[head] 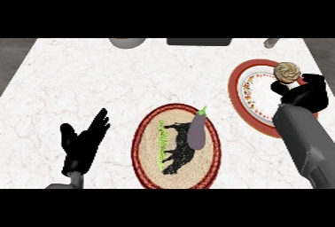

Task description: Pick the cupcake from the placemat and place it in the plate

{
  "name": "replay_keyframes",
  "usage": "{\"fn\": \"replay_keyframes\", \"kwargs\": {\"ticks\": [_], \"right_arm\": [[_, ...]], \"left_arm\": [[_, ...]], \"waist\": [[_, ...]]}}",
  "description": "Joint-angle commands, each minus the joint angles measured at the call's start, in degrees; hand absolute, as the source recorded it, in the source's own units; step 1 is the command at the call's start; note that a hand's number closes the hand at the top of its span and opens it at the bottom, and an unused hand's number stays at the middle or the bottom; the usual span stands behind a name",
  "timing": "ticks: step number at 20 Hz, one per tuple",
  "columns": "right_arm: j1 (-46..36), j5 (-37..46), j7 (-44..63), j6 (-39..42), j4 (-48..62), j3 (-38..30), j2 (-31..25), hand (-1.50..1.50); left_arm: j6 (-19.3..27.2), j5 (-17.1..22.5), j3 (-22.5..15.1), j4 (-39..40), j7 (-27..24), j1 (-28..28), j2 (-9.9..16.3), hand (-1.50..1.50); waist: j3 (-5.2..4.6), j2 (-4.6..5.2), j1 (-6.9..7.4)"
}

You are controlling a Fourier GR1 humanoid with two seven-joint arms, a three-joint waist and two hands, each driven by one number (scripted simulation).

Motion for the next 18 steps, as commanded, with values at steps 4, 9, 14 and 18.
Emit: {"fn": "replay_keyframes", "kwargs": {"ticks": [4, 9, 14, 18], "right_arm": [[3.97, -20.39, -15.54, 7.42, -4.45, -0.04, 0.24, -1.5], [9.45, -30.8, -30.26, 1.98, -13.78, 0.57, -0.99, -1.5], [13.73, -39.73, -38.87, -5.7, -22.2, -1.9, -0.55, -1.5], [17.72, -49.95, -47.5, -2.82, -28.56, -4.06, -1.27, -1.5]], "left_arm": [[0.17, -0.58, -0.68, -0.35, 0.3, 0.84, -0.42, 0.0], [-0.68, -0.47, 0.82, 0.88, -1.58, -0.11, 0.77, 0.0], [-0.7, -0.56, 0.74, 2.18, -3.78, 1.34, -0.12, 0.0], [0.89, -0.24, 0.79, 0.72, 0.12, -0.55, -1.21, 0.0]], "waist": [[0.26, 0.42, 1.03], [0.25, 0.3, 0.23], [0.23, 0.17, -0.2], [0.21, 0.01, -0.49]]}}
